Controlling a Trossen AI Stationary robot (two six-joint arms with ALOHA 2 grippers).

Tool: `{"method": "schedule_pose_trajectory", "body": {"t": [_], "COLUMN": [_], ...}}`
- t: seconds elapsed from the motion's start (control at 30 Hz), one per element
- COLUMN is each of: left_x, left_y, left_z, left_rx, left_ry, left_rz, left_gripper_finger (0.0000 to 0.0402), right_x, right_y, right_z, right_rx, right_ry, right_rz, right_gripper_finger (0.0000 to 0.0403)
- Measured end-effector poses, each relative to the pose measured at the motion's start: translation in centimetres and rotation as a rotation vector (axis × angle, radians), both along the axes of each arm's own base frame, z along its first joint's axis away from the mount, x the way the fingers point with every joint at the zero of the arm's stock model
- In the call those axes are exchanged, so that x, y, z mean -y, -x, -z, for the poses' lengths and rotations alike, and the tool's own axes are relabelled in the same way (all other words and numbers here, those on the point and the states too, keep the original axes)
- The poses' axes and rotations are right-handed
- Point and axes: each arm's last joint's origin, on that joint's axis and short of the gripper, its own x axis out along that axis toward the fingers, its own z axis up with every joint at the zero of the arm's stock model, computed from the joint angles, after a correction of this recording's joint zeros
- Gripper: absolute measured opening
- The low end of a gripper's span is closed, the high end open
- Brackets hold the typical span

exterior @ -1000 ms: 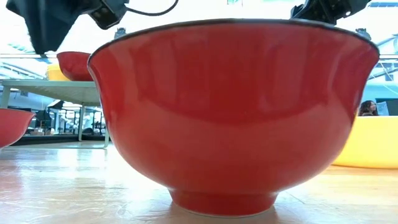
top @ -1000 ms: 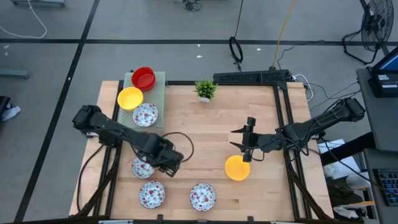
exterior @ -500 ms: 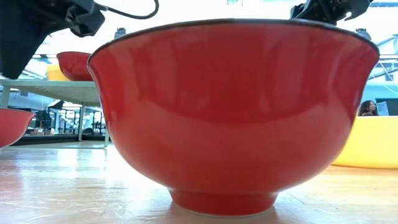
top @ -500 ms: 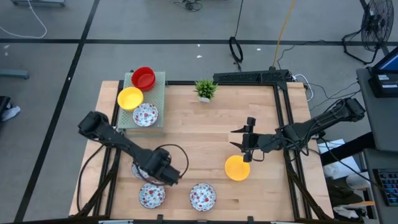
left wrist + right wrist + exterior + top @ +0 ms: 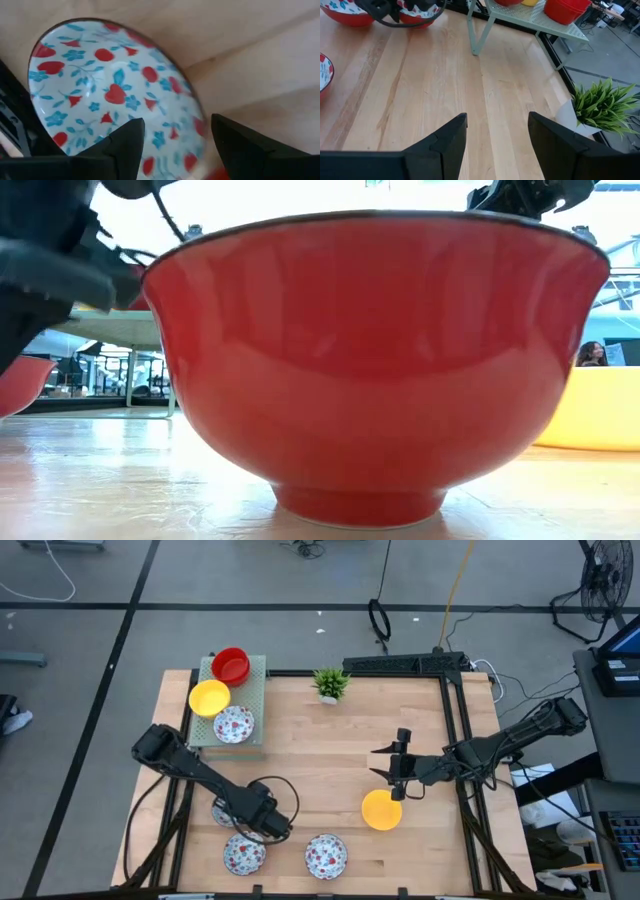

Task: Pick & Place Mini bowls
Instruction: Stack the red and white bowl on the red and white bowl on the shelf

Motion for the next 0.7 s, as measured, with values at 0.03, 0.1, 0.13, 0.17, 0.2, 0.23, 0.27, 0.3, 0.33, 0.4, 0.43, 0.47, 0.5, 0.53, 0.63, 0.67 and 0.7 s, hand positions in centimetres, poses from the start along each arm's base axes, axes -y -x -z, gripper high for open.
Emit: {"method": "schedule_pose_trajectory", "body": {"t": [0.03,0.1,0.13,0.17,0.2,0.23,0.27,0.3,0.33,0.4,0.43,0.47,0.5,0.53,0.63,0.67,0.7], "left_x": [-0.1,-0.1,-0.2,-0.2,-0.3,-0.4,-0.4,-0.4,-0.4,-0.4,-0.4,-0.4,-0.4,-0.4,-0.3,-0.2,-0.1], "left_y": [0.1,0.3,0.3,0.4,0.5,0.5,0.6,0.6,0.6,0.6,0.6,0.6,0.6,0.6,0.5,0.3,0.1], "left_z": [0.4,1.1,1.3,1.4,1.6,1.7,1.7,1.7,1.7,1.7,1.7,1.7,1.7,1.7,1.5,1.3,1.0], "left_rx": [0.001,0.010,0.015,0.014,0.009,0.007,0.007,0.007,0.007,0.007,0.007,0.007,0.008,0.006,0.006,0.020,0.028], "left_ry": [0.003,0.008,0.011,0.010,0.008,0.007,0.006,0.007,0.007,0.007,0.007,0.009,0.010,0.011,0.018,0.024,0.031], "left_rz": [-0.003,-0.004,-0.005,-0.006,-0.007,-0.008,-0.008,-0.008,-0.008,-0.007,-0.006,-0.003,-0.002,0.000,0.040,0.057,0.072], "left_gripper_finger": [0.0234,0.0234,0.0232,0.0228,0.0221,0.0212,0.0200,0.0186,0.0168,0.0128,0.0104,0.0080,0.0055,0.0032,0.0019,0.0023,0.0025], "right_x": [0.0,0.0,0.0,0.0,0.0,0.0,0.0,0.0,0.0,0.0,0.0,0.0,0.0,0.0,0.0,0.0,0.0], "right_y": [0.0,0.0,0.0,0.0,0.0,0.0,0.0,0.0,0.0,0.0,0.0,0.0,0.0,0.0,0.0,0.0,0.0], "right_z": [0.0,0.0,0.0,0.0,0.0,0.0,0.0,0.0,0.0,0.0,0.0,0.0,0.0,0.0,0.0,0.1,0.3], "right_rx": [0.000,0.000,0.000,0.000,0.000,0.000,0.000,0.000,0.000,0.000,0.000,0.000,0.000,0.000,0.001,0.003,0.000], "right_ry": [0.000,0.000,0.000,0.000,0.000,-0.001,-0.001,-0.001,-0.001,-0.001,-0.001,-0.001,-0.001,-0.001,-0.001,-0.002,0.000], "right_rz": [0.000,0.000,0.000,0.000,0.000,0.000,0.000,0.000,0.000,0.000,0.000,0.000,0.000,0.000,0.000,0.000,0.001], "right_gripper_finger": [0.0199,0.0199,0.0199,0.0199,0.0199,0.0199,0.0199,0.0199,0.0199,0.0199,0.0199,0.0199,0.0199,0.0199,0.0199,0.0199,0.0199]}}
